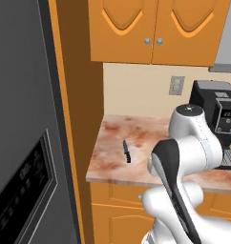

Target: Retrieve the butter from the fridge and place it on a plate on the dining table. Then retrieve the butter knife by the fridge and place it near the plate.

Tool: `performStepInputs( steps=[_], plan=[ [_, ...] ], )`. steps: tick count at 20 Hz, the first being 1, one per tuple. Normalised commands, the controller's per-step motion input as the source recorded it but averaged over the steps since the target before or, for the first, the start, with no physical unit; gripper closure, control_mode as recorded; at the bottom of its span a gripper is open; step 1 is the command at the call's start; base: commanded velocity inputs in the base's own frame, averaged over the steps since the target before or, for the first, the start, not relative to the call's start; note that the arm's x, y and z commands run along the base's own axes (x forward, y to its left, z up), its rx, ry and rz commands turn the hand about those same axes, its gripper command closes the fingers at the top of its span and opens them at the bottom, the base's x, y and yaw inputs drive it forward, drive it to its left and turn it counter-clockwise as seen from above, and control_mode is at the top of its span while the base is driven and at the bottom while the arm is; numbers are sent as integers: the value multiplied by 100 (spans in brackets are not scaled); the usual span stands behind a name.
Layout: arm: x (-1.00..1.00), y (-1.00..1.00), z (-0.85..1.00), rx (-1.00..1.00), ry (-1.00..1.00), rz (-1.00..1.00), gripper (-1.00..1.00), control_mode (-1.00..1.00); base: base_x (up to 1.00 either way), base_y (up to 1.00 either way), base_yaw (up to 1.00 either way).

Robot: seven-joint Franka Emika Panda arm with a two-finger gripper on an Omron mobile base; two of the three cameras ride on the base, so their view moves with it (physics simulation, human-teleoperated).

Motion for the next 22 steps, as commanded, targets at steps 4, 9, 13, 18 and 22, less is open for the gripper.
performStepInputs(
  steps=[4, 9, 13, 18, 22],
  plan=[
    [35, 10, 0, 24, -20, 0, -100, -100, 0, 0, 0],
    [66, 36, -1, 12, -5, -7, -100, -100, 0, 0, 0],
    [65, 18, -18, 0, 0, -16, -100, -100, 0, 0, 0],
    [46, 0, -29, 0, -2, -14, -100, -100, 0, 0, 0],
    [54, 0, -47, 1, 1, -3, -100, -100, 0, 0, 0]
  ],
)
